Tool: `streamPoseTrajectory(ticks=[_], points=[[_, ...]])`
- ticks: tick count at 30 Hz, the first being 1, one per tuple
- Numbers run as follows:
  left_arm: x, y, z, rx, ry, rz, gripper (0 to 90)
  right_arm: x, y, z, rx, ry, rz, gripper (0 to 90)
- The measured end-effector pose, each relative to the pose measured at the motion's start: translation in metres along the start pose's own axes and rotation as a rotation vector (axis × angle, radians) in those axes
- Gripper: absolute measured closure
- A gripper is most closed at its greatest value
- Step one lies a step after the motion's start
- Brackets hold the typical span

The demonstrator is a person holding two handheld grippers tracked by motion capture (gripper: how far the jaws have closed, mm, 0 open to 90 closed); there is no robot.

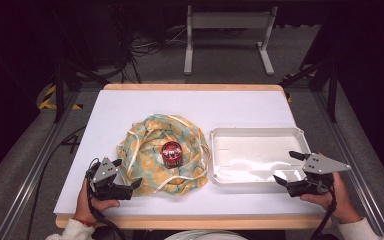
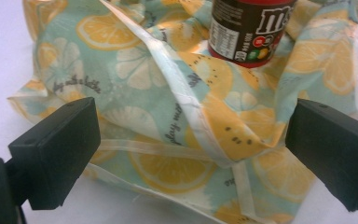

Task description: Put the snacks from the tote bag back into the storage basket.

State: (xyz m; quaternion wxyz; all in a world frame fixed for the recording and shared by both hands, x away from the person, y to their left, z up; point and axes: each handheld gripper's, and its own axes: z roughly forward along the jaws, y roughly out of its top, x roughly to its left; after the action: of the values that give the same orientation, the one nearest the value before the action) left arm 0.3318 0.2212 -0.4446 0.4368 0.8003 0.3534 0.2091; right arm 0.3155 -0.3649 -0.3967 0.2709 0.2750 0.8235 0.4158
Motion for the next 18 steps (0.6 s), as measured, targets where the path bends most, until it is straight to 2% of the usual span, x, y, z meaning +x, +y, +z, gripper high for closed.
streamPoseTrajectory(ticks=[1,5,7,11,14,18], points=[[0.001,0.000,-0.001,-0.011,0.015,-0.006,4.2,-0.002,-0.003,-0.001,-0.002,0.003,0.014,8.9],[0.004,-0.003,-0.002,-0.015,0.017,-0.020,4.4,-0.001,-0.005,0.001,-0.034,0.020,0.002,13.4],[0.005,-0.003,-0.002,-0.017,0.017,-0.023,4.4,0.002,-0.003,0.004,-0.021,0.027,-0.017,13.3],[0.006,-0.004,-0.001,-0.019,0.005,-0.026,4.3,0.002,-0.004,0.011,0.010,0.032,-0.004,11.9],[0.007,-0.004,-0.003,-0.024,0.005,-0.020,4.3,0.003,-0.001,0.014,0.029,0.029,-0.018,11.8],[0.006,-0.005,-0.003,-0.025,0.002,-0.033,3.9,0.001,0.005,0.017,0.025,0.042,-0.027,9.8]])
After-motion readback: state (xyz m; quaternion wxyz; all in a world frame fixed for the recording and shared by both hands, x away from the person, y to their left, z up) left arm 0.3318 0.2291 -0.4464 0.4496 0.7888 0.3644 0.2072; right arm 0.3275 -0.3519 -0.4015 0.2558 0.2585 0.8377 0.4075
